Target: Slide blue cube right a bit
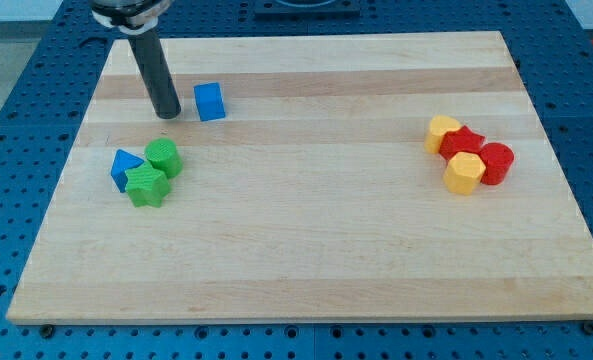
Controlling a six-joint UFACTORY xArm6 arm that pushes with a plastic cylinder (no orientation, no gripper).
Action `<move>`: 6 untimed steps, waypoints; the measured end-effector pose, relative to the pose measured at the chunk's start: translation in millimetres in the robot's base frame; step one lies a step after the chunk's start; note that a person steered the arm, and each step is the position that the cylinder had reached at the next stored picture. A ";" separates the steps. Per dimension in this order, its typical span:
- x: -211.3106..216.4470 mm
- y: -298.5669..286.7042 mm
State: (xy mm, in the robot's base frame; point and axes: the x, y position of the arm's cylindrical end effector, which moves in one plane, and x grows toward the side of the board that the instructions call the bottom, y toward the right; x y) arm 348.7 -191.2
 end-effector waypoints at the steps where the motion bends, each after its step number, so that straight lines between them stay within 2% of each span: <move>1: -26.1 0.0; 2: -22.7 3.5; 3: -10.3 38.0; 6: 29.4 173.3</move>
